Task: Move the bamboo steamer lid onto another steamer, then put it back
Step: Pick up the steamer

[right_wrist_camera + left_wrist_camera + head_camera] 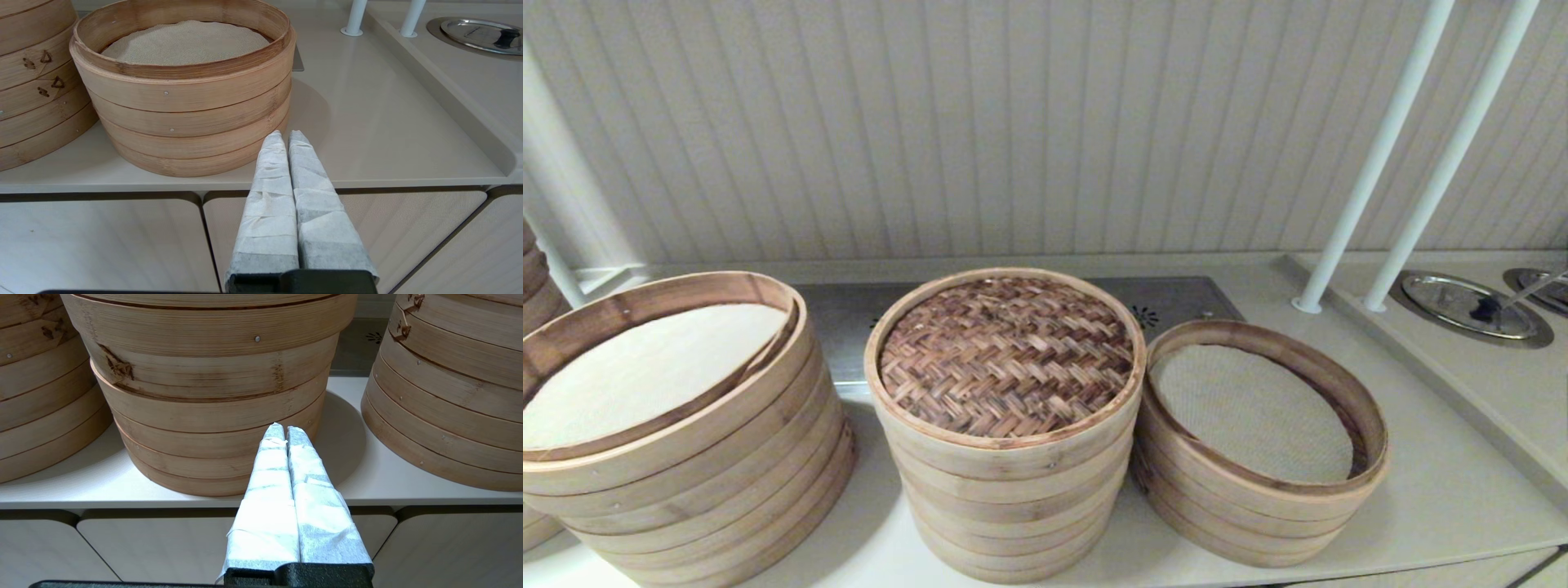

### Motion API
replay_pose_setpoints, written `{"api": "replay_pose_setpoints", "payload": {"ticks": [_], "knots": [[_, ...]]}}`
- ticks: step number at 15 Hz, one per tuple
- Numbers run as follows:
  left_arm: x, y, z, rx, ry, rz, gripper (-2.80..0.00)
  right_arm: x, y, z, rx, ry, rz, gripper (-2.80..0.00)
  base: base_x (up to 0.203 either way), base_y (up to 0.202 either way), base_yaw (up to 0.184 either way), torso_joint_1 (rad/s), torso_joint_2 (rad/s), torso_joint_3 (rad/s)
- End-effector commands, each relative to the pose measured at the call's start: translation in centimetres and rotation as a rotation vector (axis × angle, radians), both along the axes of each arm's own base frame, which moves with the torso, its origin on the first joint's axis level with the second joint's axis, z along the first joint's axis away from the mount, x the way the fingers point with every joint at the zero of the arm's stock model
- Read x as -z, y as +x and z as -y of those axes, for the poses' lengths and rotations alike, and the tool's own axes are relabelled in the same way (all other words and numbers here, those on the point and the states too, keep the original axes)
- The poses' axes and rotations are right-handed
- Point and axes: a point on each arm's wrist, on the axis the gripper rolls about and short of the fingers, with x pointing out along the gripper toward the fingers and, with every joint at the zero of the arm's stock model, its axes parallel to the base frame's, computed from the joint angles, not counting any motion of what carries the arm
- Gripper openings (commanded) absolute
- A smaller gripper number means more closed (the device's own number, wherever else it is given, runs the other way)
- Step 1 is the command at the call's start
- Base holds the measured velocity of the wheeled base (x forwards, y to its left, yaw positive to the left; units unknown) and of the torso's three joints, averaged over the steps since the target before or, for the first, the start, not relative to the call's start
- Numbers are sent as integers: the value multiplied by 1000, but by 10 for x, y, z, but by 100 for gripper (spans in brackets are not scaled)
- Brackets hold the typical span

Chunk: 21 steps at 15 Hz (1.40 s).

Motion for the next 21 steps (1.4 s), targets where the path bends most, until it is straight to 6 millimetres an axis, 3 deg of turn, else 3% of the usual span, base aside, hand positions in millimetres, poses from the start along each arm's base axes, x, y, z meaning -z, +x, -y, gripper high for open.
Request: {"api": "replay_pose_setpoints", "payload": {"ticks": [1, 3, 7, 8, 10, 13, 16, 18, 21], "knots": [[0, 0, 0, 0, -1, 0, -280, -1, -1, 0, 0, 1, 1, -280, 0, 0, 0, 0, 0, 0], [0, 0, 0, 1, 2, -3, -280, -4, -3, 0, -5, -4, -20, -280, 0, 0, 0, 0, 0, 0], [0, 0, 0, 1, 1, -3, -280, -66, -36, -3, -111, 4, 42, -280, 0, 0, 0, 0, 0, 0], [0, 0, 0, 1, 1, -3, -280, -80, -40, -3, -130, 9, 25, -280, 0, 0, 0, 0, 0, 0], [0, 0, 0, 1, 1, -3, -280, -119, -29, -4, -157, 38, -47, -280, 0, 0, 0, 0, 0, 0], [0, 0, 0, -1, 1, 2, -280, -179, 10, -4, -189, 94, -126, -280, 0, 0, 0, 0, 0, 0], [0, 0, 0, -1, -1, 2, -280, -232, 74, -7, -256, 197, -178, -280, 0, 0, 0, 0, 0, 0], [0, 0, 0, -1, 2, 5, -280, -257, 121, -11, -304, 236, -200, -280, 0, 0, 0, 0, 0, 0], [0, 0, 0, -1, 4, 5, -280, -273, 185, -29, -392, 252, -243, -280, 0, 0, 0, 0, 0, 0]]}}
